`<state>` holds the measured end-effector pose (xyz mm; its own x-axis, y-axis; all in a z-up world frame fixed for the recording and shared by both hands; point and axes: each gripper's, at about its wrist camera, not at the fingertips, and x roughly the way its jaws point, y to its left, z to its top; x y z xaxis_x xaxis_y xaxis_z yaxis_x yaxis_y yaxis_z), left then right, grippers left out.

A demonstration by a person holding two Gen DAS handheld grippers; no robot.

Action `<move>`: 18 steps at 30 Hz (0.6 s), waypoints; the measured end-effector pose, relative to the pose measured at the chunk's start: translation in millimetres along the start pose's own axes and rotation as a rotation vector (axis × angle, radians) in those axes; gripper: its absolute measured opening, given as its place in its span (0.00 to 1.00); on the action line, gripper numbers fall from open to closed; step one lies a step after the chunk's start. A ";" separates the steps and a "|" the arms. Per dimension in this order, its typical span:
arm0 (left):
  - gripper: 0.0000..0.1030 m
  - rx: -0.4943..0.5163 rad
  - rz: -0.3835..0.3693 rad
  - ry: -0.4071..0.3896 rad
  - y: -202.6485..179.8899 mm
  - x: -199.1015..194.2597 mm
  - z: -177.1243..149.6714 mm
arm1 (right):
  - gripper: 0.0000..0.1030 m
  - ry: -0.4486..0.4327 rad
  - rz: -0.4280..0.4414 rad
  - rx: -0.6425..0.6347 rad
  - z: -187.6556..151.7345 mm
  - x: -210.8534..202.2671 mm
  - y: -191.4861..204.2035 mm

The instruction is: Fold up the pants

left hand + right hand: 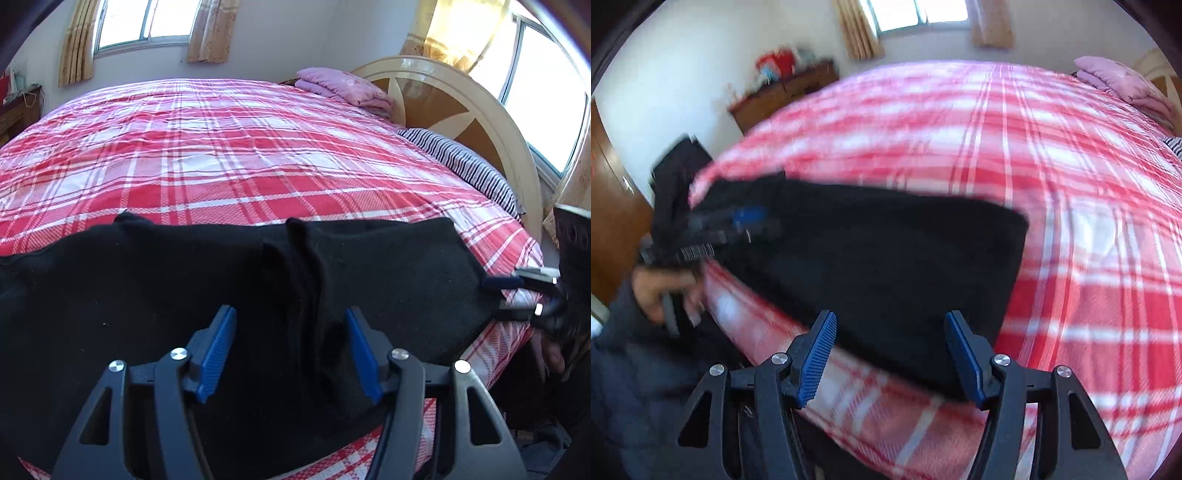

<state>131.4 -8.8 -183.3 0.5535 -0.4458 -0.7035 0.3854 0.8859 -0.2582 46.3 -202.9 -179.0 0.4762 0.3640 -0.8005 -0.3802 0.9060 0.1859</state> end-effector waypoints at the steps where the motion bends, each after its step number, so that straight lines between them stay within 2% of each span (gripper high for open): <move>1: 0.61 0.003 0.002 0.000 -1.5 0.2 -0.1 | 0.61 -0.009 -0.019 -0.020 -5.6 2.3 2.3; 6: 0.62 0.025 0.020 0.002 -5.1 0.8 -0.9 | 0.61 -0.003 -0.075 -0.068 -4.3 2.0 14.2; 10: 0.63 0.026 0.024 0.003 -5.4 0.6 -0.9 | 0.61 -0.008 -0.013 -0.060 14.1 1.6 23.5; 18: 0.63 0.018 0.021 0.007 -4.5 -0.5 -1.2 | 0.61 -0.049 -0.090 -0.158 48.3 29.5 55.4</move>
<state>128.5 -12.4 -182.5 0.5562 -0.4264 -0.7134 0.3874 0.8924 -0.2313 77.7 -131.5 -164.8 0.5507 0.2962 -0.7804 -0.4521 0.8917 0.0194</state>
